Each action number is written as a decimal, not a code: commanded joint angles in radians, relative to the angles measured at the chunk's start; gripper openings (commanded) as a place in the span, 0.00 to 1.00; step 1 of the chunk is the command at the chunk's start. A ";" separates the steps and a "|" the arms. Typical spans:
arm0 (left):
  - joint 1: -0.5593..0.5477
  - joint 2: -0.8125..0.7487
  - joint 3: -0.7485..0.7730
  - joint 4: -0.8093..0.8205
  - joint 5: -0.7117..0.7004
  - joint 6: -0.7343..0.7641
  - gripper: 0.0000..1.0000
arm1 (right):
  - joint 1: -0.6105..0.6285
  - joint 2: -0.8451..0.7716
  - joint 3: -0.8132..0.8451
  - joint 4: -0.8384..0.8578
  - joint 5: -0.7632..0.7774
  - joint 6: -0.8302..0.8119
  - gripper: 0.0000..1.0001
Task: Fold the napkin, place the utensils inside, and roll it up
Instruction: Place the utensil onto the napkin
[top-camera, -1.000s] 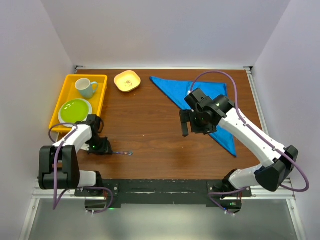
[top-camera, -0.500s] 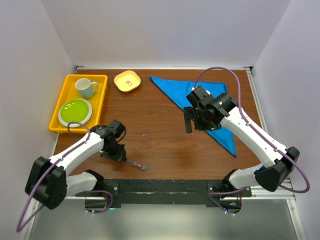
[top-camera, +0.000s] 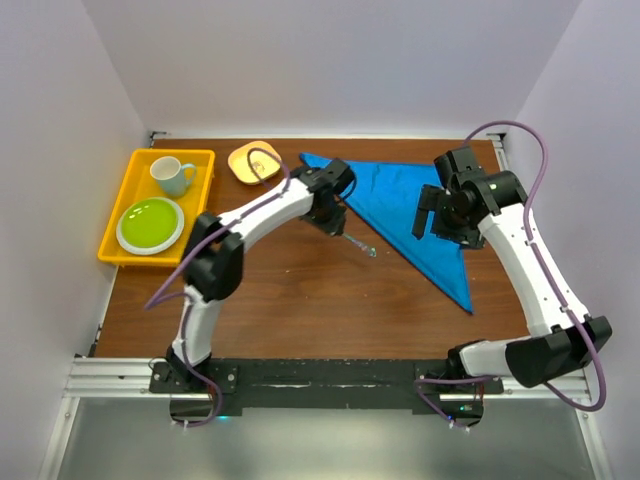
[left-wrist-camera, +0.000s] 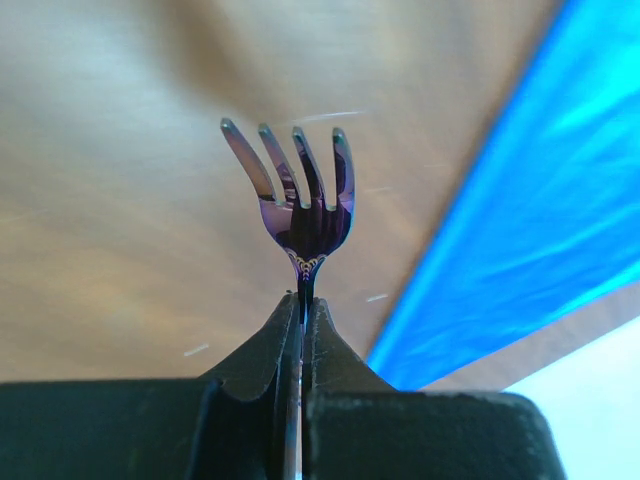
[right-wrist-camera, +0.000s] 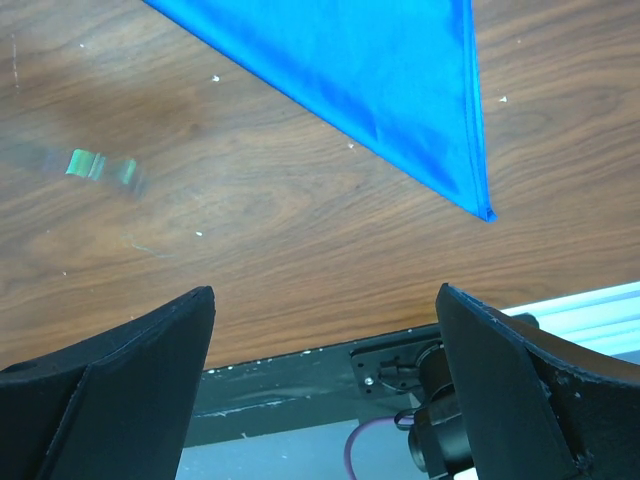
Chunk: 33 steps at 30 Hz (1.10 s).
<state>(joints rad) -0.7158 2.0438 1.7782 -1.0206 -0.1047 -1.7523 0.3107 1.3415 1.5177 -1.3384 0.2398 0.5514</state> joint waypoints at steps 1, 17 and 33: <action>-0.017 0.186 0.313 -0.079 -0.087 0.062 0.00 | -0.015 -0.027 0.030 -0.001 -0.008 -0.022 0.96; -0.033 0.343 0.385 0.247 -0.032 0.180 0.00 | -0.022 -0.094 -0.011 -0.039 0.016 0.005 0.96; -0.016 0.460 0.461 0.349 0.065 0.169 0.00 | -0.021 -0.087 0.038 -0.064 0.039 0.013 0.96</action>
<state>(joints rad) -0.7399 2.4954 2.1826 -0.6819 -0.0490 -1.5780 0.2935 1.2629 1.5127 -1.3403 0.2504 0.5552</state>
